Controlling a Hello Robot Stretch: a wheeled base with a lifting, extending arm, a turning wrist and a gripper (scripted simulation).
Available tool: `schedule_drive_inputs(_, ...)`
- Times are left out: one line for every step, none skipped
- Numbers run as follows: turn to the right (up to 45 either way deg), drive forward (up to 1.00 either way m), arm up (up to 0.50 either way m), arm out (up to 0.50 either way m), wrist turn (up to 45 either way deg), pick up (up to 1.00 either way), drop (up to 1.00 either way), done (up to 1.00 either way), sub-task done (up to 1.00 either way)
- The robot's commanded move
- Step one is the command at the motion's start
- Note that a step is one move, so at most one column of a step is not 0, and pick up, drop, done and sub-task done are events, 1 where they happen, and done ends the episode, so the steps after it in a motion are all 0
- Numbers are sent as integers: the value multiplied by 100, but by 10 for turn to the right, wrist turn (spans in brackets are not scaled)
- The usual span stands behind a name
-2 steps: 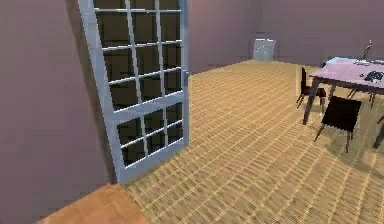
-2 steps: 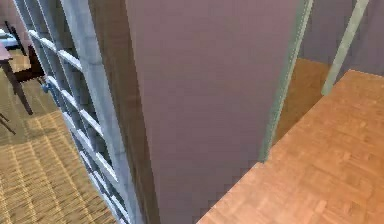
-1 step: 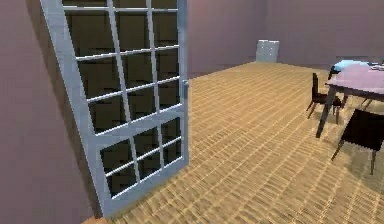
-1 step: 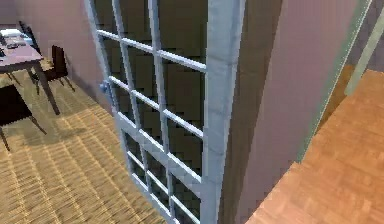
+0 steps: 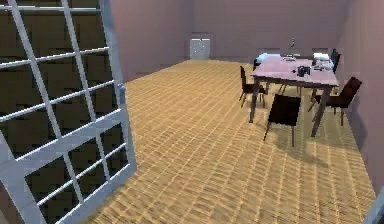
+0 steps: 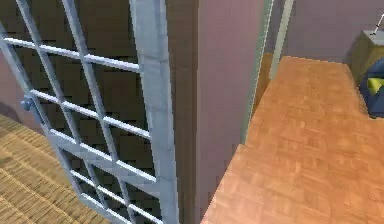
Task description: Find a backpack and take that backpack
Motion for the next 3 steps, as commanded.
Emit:
schedule_drive_inputs(0,100,0,0,0,0,0,0,0)
schedule_drive_inputs(30,0,0,0,0,0,0,0,0)
schedule_drive_inputs(0,65,0,0,0,0,0,0,0)
